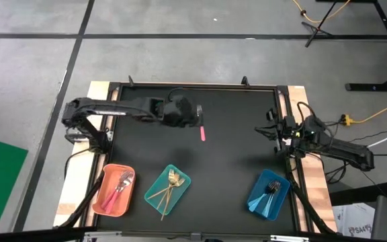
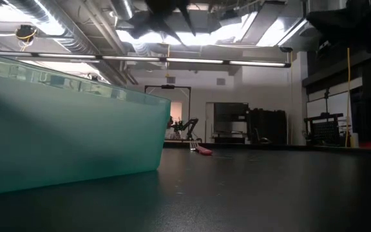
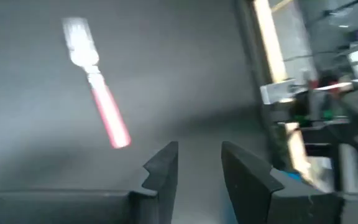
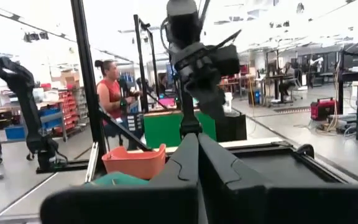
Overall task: Sort silverware by color (type)
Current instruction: Put the pink fork into the orange bin
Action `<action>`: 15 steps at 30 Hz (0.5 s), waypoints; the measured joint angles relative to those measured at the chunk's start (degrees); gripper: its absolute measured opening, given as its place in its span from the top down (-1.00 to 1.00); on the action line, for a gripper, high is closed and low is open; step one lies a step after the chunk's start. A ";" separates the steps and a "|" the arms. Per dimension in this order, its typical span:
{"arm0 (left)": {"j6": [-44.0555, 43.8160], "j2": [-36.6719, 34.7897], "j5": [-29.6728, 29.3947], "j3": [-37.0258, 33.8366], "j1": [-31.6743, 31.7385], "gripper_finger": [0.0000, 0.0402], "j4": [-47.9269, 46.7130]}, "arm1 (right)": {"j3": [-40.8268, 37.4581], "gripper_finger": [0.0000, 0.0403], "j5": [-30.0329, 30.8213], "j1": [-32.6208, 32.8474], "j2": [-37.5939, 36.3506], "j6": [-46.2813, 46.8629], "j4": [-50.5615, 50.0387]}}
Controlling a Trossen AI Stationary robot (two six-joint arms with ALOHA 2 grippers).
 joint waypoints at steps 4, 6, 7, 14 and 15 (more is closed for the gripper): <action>0.80 4.63 6.73 -0.02 4.34 0.41 9.00 | -3.51 1.00 0.14 0.00 -0.31 0.07 3.19; 2.50 7.19 9.23 -0.02 6.55 0.41 13.33 | -5.31 1.00 0.08 0.00 -0.37 0.09 5.63; 3.59 8.59 10.76 -0.02 7.62 0.41 15.83 | -6.04 1.00 0.08 0.00 -0.33 0.18 7.06; 4.54 17.90 23.54 -0.02 13.71 0.42 23.49 | -6.91 1.00 -0.35 0.00 -0.33 1.46 7.96; 4.54 18.98 25.14 -0.02 14.39 0.42 23.28 | -6.91 1.00 -0.50 0.00 -0.33 1.46 7.77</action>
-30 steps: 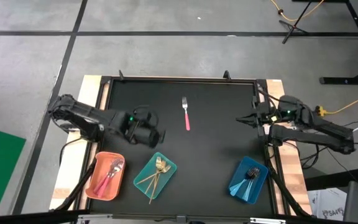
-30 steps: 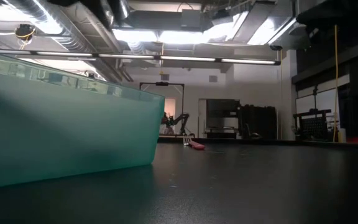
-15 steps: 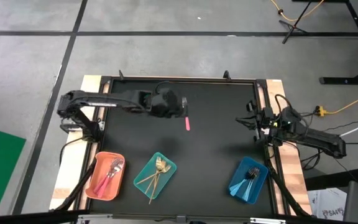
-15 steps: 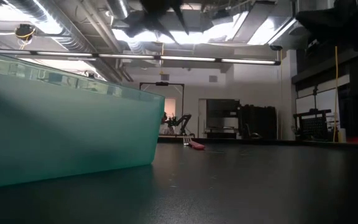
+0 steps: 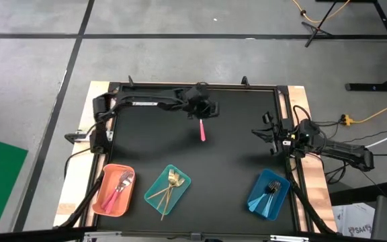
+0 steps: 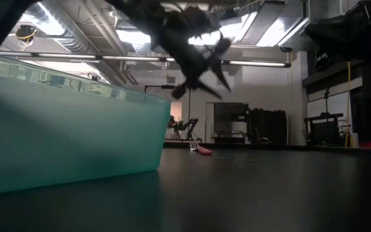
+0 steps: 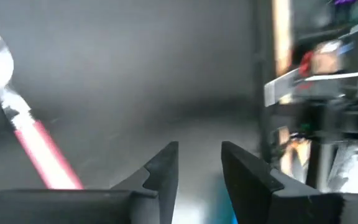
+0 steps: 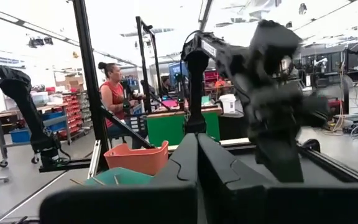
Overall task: Sort silverware by color (type)
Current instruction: Put the pink fork into the orange bin
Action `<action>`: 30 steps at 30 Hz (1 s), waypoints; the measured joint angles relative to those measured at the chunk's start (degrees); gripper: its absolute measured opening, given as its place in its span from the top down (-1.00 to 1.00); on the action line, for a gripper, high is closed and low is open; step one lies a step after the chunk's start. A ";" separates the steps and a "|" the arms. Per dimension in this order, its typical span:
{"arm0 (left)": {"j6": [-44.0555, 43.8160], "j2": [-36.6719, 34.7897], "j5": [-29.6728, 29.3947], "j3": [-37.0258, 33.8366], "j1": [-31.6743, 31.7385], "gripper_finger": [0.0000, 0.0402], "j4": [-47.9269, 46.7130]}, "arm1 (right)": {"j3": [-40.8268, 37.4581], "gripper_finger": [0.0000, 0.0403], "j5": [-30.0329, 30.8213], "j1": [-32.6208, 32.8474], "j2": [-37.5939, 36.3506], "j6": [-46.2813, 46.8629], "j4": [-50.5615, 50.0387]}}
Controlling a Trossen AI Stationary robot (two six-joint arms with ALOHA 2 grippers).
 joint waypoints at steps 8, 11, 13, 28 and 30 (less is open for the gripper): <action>1.18 4.45 2.20 -0.08 2.02 0.48 -1.38 | 0.00 1.00 0.10 0.00 0.00 -0.01 -9.95; 2.92 4.45 -1.13 -0.07 1.72 0.48 -1.21 | 0.00 1.00 0.12 0.00 0.00 -0.01 -15.09; 3.87 4.43 -4.14 -0.04 1.33 0.47 -1.16 | 0.00 1.00 0.10 0.00 0.00 0.03 -17.93; 3.98 4.43 -8.23 -0.02 -0.53 0.46 -1.31 | 0.00 1.00 0.54 0.00 0.35 -1.65 -18.33; 3.98 4.43 -8.23 -0.02 -0.78 0.46 -1.31 | 0.02 1.00 0.54 0.00 0.35 -1.65 -18.40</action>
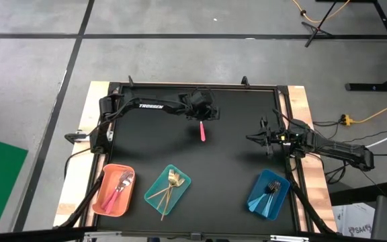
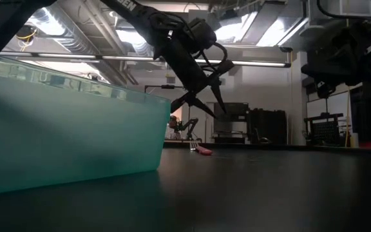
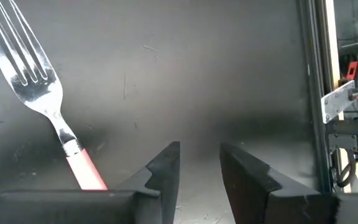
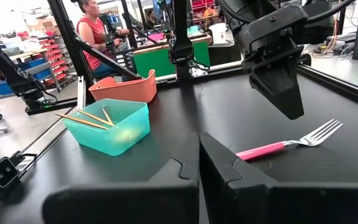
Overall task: Sort silverware by color (type)
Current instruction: Put the pink fork into the orange bin
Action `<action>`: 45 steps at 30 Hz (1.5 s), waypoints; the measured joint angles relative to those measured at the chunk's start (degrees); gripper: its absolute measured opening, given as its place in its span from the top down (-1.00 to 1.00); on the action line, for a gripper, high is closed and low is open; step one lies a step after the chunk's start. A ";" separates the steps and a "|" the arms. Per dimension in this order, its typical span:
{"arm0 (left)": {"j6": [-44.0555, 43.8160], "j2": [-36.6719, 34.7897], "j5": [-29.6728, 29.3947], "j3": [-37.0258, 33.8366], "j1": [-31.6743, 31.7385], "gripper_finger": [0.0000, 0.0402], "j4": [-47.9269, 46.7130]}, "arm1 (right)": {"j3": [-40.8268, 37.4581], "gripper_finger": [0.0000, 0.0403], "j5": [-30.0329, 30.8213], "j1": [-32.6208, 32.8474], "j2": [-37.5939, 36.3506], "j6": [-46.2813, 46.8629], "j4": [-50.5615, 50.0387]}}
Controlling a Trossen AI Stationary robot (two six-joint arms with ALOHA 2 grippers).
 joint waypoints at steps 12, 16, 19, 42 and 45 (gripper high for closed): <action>2.38 -0.02 -1.20 0.02 -0.17 0.46 1.35 | 0.00 1.00 -0.02 0.00 0.00 0.02 -0.07; 2.34 -0.02 -1.24 0.02 -0.14 0.46 1.22 | 0.00 1.00 -0.02 0.00 0.00 0.02 -0.07; 2.40 -0.02 -1.24 0.02 -0.15 0.46 1.20 | 0.00 1.00 -0.02 0.00 0.00 0.02 -0.07; -9.67 2.44 -7.64 0.04 -0.57 0.46 -9.51 | 0.00 1.00 -0.04 0.00 -0.02 0.02 -0.11; -10.17 3.61 -7.34 -0.07 -0.57 0.46 -9.83 | 0.00 1.00 -0.04 0.00 -0.02 0.02 -0.11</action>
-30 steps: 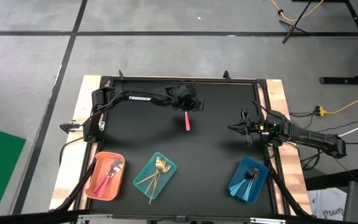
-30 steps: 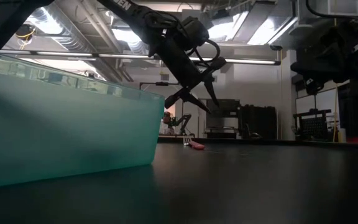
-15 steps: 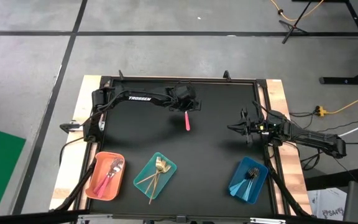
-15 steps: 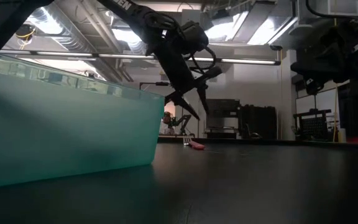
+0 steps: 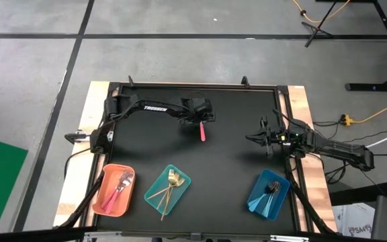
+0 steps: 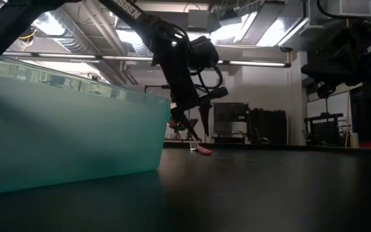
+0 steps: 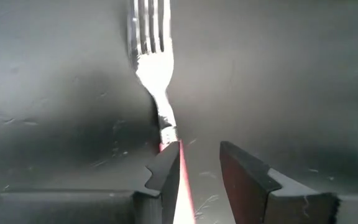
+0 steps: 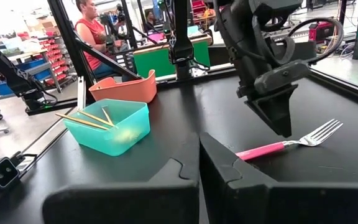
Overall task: Sort silverware by color (type)
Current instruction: Put the pink fork into the orange bin
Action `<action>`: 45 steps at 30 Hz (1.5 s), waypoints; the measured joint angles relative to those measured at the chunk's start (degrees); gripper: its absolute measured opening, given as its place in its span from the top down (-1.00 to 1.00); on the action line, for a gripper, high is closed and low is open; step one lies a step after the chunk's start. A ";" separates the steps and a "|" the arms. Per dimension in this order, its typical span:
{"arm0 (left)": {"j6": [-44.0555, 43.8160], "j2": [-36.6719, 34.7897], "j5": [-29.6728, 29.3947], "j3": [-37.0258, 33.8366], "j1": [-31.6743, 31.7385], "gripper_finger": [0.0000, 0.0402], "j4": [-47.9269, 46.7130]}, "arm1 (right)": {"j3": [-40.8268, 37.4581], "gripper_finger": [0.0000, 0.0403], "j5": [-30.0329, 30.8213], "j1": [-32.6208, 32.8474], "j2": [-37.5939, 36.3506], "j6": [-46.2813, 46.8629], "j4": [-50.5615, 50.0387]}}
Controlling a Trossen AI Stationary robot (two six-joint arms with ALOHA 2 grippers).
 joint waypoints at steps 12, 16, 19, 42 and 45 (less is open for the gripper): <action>-1.41 0.68 -0.97 0.11 0.69 0.46 -1.73 | 0.00 1.00 0.05 0.00 0.00 0.00 0.00; -1.41 1.33 -0.87 0.00 0.76 0.46 -1.91 | 0.00 1.00 0.11 0.00 0.00 0.00 0.00; -1.41 1.84 -0.74 0.11 0.81 0.46 -0.72 | 0.00 1.00 0.10 0.00 0.00 0.00 -0.02; -2.66 3.61 -0.24 0.09 1.17 0.46 2.07 | 0.00 1.00 0.15 0.00 0.02 0.00 -0.02; -2.55 3.69 0.54 0.09 1.18 0.46 3.48 | 0.00 1.00 0.17 0.00 0.02 0.00 -0.02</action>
